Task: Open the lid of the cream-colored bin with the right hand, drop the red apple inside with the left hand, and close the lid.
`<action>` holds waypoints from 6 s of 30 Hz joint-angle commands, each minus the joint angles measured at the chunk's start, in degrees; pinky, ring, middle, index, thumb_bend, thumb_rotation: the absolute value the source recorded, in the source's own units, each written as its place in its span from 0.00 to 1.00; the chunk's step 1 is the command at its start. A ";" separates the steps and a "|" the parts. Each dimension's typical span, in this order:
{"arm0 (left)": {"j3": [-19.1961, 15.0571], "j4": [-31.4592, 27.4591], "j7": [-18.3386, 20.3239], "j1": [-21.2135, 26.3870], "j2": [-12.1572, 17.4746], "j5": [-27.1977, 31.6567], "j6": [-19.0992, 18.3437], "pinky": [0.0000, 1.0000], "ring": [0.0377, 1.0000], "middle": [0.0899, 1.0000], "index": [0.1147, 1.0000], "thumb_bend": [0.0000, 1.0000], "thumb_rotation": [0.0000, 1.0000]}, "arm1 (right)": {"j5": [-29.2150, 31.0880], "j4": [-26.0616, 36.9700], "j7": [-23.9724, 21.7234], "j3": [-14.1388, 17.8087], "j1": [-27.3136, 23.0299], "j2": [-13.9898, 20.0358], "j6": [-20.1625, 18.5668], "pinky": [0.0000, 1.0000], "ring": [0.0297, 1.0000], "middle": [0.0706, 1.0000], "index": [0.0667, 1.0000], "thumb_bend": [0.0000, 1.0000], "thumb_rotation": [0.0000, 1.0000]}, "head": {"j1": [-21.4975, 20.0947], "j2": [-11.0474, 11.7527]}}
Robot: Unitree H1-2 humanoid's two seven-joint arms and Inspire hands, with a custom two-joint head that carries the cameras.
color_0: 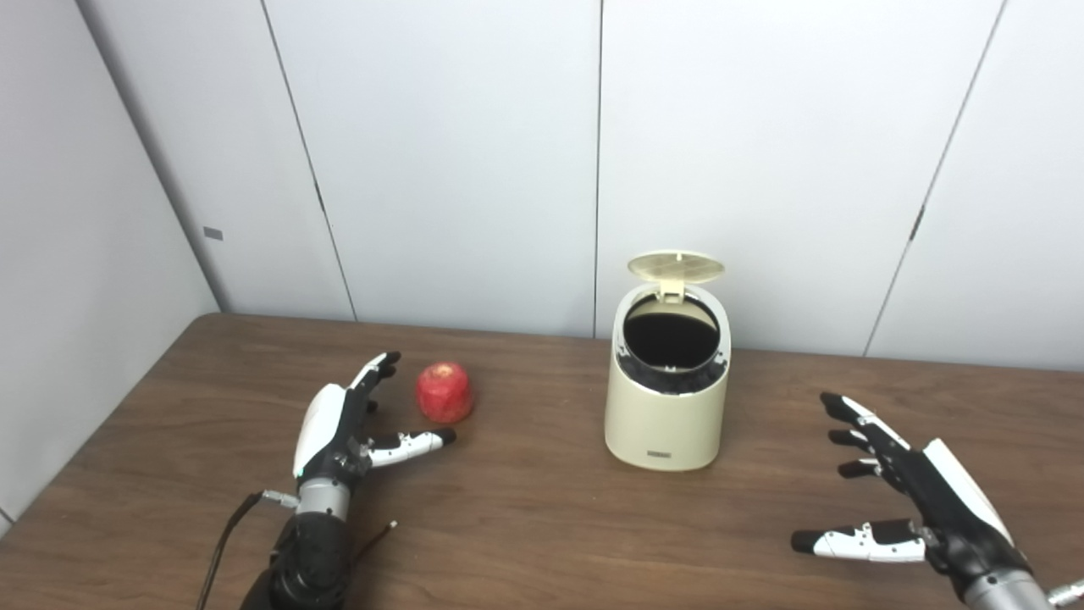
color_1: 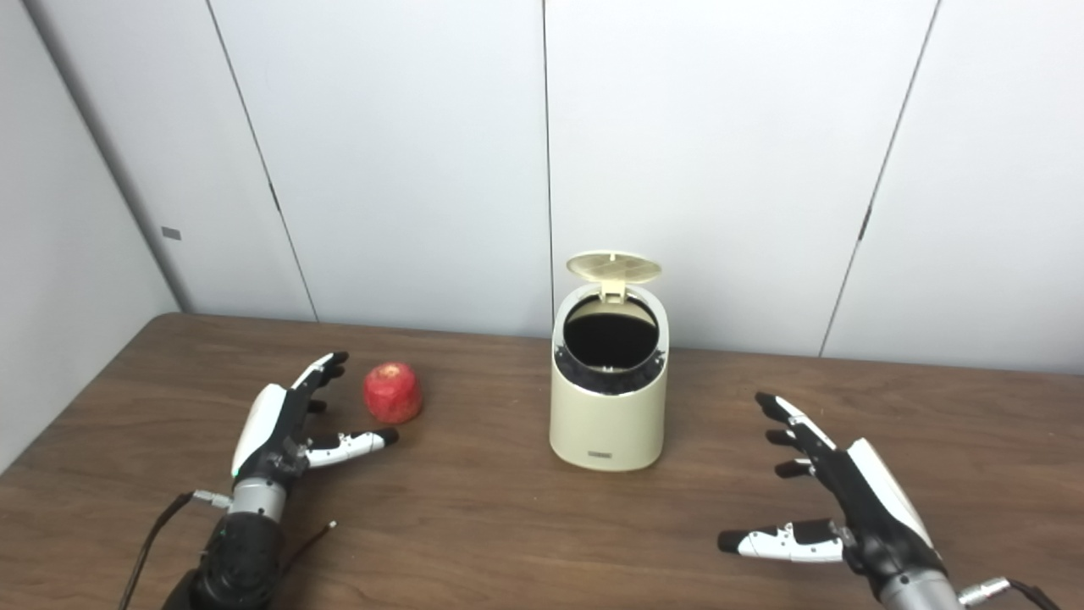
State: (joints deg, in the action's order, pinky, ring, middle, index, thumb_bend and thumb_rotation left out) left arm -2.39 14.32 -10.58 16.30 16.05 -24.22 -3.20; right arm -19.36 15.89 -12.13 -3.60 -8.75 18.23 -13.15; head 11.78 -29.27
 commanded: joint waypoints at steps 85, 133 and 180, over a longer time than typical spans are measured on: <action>10.47 -14.03 -11.93 9.17 -9.35 -13.04 7.72 0.27 0.33 0.38 0.44 0.52 0.00 | -2.80 -0.71 3.16 -2.78 -1.02 -2.23 2.08 0.72 0.83 0.89 0.86 0.76 0.18 | -10.90 2.24; 16.22 14.03 -25.96 22.33 -15.82 -19.20 12.72 0.42 0.51 0.55 0.63 0.87 0.16 | -5.80 1.95 2.92 -3.60 -0.97 -4.46 0.04 0.70 0.82 0.89 0.84 0.76 0.16 | -14.47 2.58; 3.74 -8.69 6.97 9.03 -5.23 26.46 17.74 0.59 0.69 0.73 0.75 0.70 0.29 | -4.37 0.61 2.68 -3.19 -0.49 -3.36 0.54 0.75 0.85 0.90 0.83 0.75 0.17 | -11.29 2.31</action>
State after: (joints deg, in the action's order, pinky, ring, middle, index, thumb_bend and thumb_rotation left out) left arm 1.87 7.96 -5.13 24.23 10.38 0.91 14.89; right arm -24.07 14.36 -9.60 -7.38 -7.70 14.25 -13.39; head 0.44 -26.89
